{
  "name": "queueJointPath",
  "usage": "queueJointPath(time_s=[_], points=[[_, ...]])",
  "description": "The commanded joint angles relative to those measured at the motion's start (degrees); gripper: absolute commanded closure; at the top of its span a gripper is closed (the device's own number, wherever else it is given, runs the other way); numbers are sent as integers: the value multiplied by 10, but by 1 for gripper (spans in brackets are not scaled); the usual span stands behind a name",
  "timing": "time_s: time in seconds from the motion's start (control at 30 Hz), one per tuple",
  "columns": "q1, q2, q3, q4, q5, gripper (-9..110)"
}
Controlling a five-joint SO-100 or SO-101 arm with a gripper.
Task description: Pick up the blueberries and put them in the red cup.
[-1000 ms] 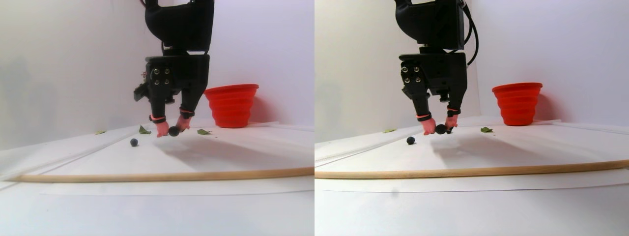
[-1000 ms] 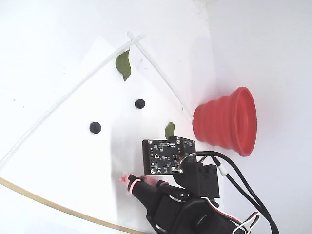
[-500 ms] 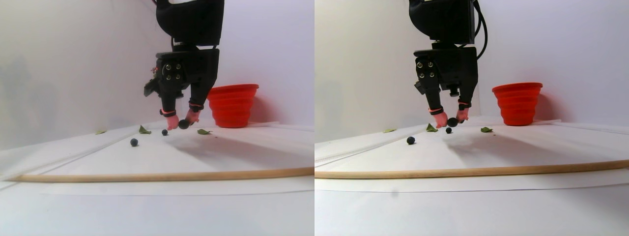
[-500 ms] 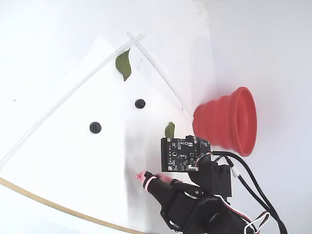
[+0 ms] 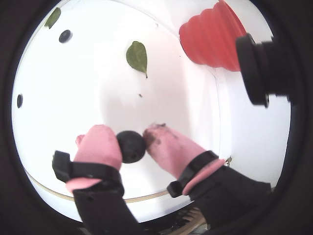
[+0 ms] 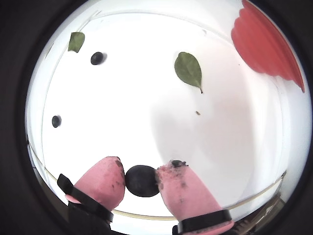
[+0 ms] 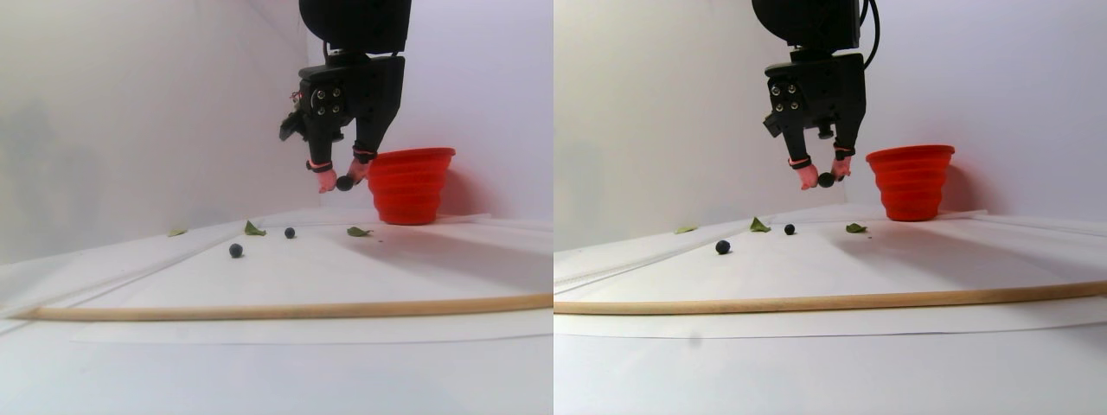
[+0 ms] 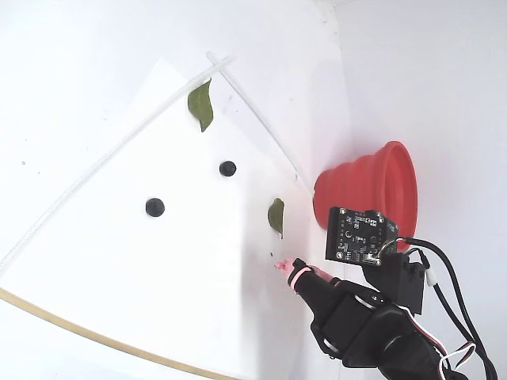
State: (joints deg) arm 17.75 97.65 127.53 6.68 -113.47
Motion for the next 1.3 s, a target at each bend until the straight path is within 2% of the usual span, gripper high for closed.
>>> queueJointPath(time_s=[0.0,1.27], points=[[6,76,-57,1,9,90],[63,45,-208,1,41,90]])
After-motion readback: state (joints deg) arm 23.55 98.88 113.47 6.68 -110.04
